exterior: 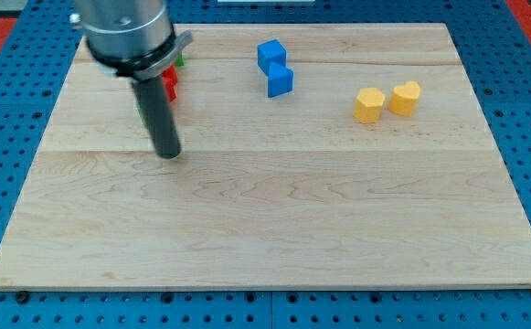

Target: Move your arm to the bottom of the yellow hexagon

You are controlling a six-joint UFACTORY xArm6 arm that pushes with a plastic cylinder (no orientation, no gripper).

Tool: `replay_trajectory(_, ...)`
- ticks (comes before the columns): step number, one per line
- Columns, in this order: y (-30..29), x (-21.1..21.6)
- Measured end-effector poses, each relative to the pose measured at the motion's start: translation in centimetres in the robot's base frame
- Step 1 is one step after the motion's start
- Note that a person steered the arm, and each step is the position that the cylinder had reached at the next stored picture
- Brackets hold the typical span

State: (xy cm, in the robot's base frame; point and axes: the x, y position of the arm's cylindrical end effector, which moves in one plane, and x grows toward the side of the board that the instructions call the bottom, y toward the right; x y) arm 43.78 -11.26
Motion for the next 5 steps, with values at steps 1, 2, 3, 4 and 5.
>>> replay_trajectory(1, 3.2, -2.6)
replay_trajectory(2, 5.6, -4.0)
replay_trajectory(3, 11.5, -4.0)
replay_trajectory(4, 17.8, -4.0)
replay_trajectory(5, 21.1, -2.0)
